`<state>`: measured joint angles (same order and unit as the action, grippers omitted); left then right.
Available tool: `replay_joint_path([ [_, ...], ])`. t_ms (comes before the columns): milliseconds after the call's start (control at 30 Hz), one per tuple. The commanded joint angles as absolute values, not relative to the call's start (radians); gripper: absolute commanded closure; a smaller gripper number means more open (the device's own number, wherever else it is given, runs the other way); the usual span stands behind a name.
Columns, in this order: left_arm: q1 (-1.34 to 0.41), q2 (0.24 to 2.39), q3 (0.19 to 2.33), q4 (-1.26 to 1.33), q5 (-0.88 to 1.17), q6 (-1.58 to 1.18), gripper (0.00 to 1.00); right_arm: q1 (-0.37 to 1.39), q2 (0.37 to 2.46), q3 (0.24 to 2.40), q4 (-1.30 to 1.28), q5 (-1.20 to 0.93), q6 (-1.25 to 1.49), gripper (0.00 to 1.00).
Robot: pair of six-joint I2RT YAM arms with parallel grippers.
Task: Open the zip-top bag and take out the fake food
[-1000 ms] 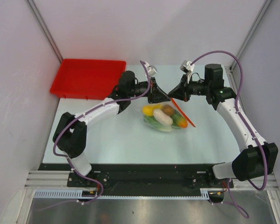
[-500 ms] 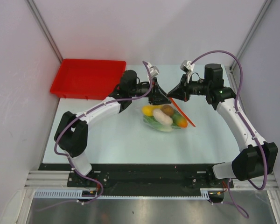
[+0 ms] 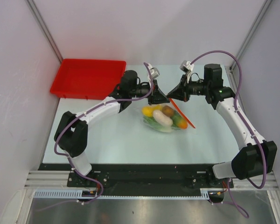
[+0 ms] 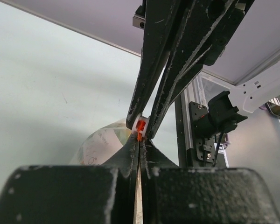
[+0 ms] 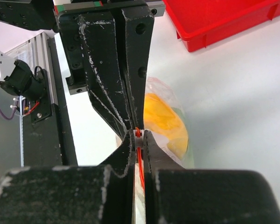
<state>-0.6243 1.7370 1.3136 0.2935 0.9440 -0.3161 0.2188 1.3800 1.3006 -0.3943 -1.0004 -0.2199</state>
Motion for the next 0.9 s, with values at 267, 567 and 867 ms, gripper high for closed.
replay_joint_path([
  [267, -0.632, 1.697, 1.355, 0.253, 0.916, -0.218, 1.00, 0.215, 1.371, 1.308, -0.422, -1.061, -0.273, 0.80],
  [567, -0.632, 1.684, 1.342, 0.279, 0.907, -0.232, 1.00, 0.221, 1.385, 1.309, -0.443, -1.062, -0.290, 0.73],
  [867, -0.632, 1.678, 1.339, 0.288, 0.904, -0.239, 1.00, 0.219, 1.391, 1.308, -0.459, -1.071, -0.314, 0.92],
])
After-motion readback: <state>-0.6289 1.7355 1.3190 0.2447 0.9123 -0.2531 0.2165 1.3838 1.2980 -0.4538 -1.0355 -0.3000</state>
